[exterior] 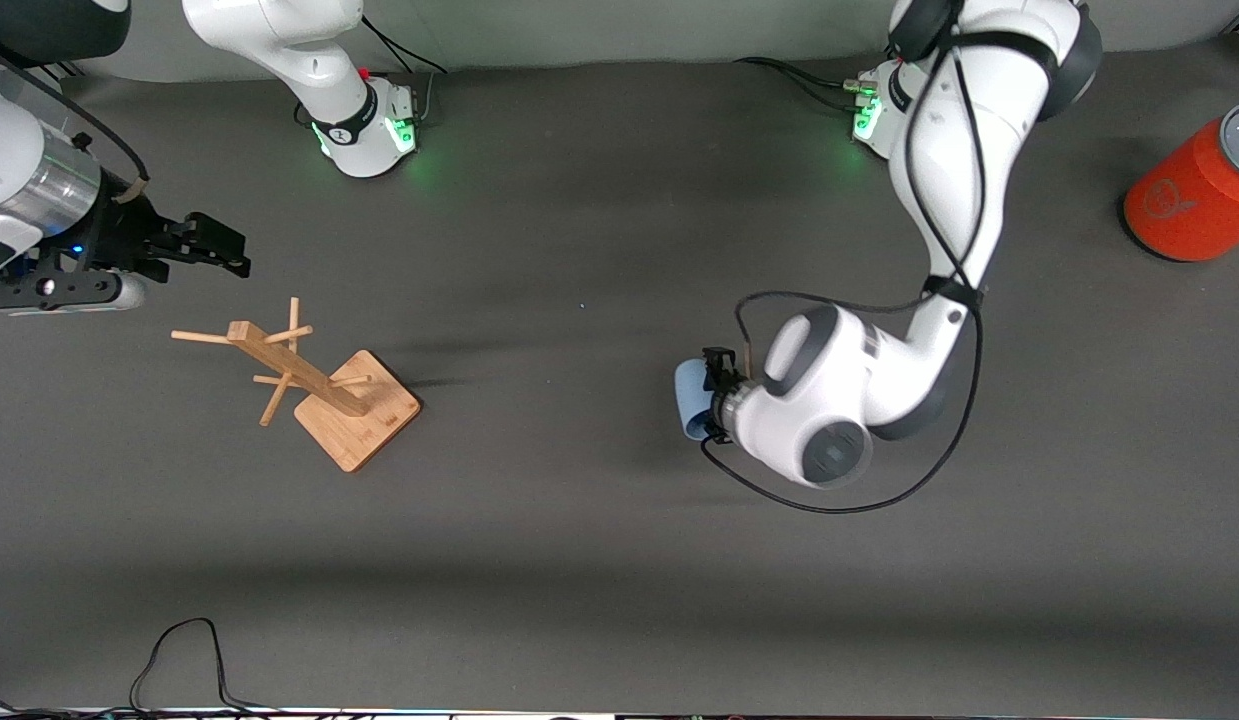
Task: Rotate and upright cup with both arms
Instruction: 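Retract the right gripper while the left gripper reaches the cup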
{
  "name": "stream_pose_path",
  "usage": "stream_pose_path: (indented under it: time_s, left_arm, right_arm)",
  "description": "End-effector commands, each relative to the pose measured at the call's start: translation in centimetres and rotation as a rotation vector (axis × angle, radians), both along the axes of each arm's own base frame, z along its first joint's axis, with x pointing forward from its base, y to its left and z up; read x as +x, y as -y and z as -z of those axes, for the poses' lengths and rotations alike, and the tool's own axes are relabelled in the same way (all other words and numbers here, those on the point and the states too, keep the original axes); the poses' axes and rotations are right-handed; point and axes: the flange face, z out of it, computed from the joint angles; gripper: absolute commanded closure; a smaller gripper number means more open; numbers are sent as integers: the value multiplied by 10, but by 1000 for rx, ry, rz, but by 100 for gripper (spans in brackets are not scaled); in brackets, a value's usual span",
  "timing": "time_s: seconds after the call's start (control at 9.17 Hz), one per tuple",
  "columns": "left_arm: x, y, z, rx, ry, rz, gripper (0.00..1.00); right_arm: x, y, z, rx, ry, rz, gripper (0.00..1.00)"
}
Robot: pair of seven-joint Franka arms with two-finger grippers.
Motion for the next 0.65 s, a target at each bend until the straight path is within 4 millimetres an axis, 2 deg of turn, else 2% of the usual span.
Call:
stream_pose_path:
  time_s: [0.0, 0.22, 0.33, 0.55]
  left_arm:
    - [-6, 16, -17, 218, 175, -191, 100]
    - [-15, 30, -10, 327, 327, -331, 100]
    - [-32, 38, -14, 337, 393, -384, 100]
    - [-77, 72, -12, 420, 459, -460, 100]
  right_arm:
    - [-2, 25, -1, -8, -1, -49, 0]
    - [-3, 28, 2, -9, -15, -41, 0]
    - [-2, 27, 2, -9, -15, -36, 0]
    - [-2, 24, 3, -10, -16, -39, 0]
